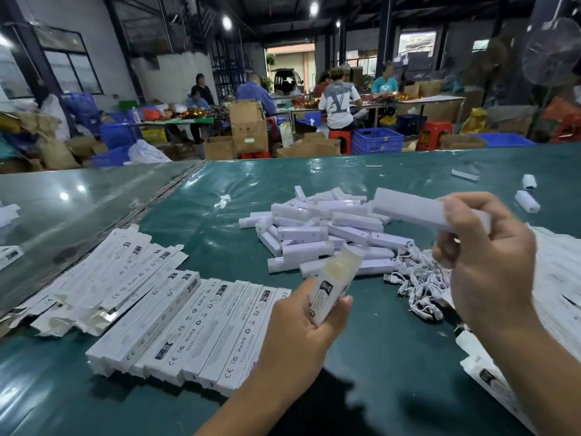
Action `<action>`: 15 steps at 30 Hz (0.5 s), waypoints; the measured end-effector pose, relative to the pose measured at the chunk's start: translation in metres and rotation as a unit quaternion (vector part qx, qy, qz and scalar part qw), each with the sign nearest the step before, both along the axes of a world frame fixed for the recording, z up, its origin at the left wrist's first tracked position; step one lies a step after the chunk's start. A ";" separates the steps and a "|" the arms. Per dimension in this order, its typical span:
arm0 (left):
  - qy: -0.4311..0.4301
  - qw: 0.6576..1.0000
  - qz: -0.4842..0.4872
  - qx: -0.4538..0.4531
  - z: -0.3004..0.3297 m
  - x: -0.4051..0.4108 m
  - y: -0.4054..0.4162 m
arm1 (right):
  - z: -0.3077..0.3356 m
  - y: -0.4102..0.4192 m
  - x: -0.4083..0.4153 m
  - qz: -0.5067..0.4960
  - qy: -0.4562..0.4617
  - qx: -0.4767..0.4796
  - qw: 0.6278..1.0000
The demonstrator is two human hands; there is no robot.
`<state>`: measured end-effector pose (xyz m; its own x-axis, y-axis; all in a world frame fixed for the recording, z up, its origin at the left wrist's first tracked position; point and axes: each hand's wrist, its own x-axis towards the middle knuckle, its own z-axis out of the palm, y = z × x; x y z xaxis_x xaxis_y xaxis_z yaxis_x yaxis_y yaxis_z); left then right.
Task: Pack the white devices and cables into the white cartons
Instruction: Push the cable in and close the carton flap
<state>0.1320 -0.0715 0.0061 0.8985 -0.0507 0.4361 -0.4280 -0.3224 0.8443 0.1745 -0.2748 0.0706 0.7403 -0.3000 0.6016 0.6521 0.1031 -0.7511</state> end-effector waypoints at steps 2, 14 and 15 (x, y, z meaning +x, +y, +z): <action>-0.015 0.999 0.022 0.040 0.003 0.001 0.004 | 0.003 0.003 -0.018 -0.034 -0.052 -0.051 0.997; 0.026 0.993 0.018 0.114 0.002 0.003 0.007 | 0.002 0.001 -0.032 -0.120 -0.125 -0.343 0.923; 0.023 0.993 0.015 0.116 0.002 0.003 0.006 | 0.002 -0.001 -0.030 -0.117 -0.119 -0.341 0.925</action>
<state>0.1347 -0.0652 0.0081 0.9195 -0.1186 0.3747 -0.3787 -0.5221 0.7642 0.1446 -0.2755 0.0723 0.5250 0.0731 0.8479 0.7519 -0.5065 -0.4219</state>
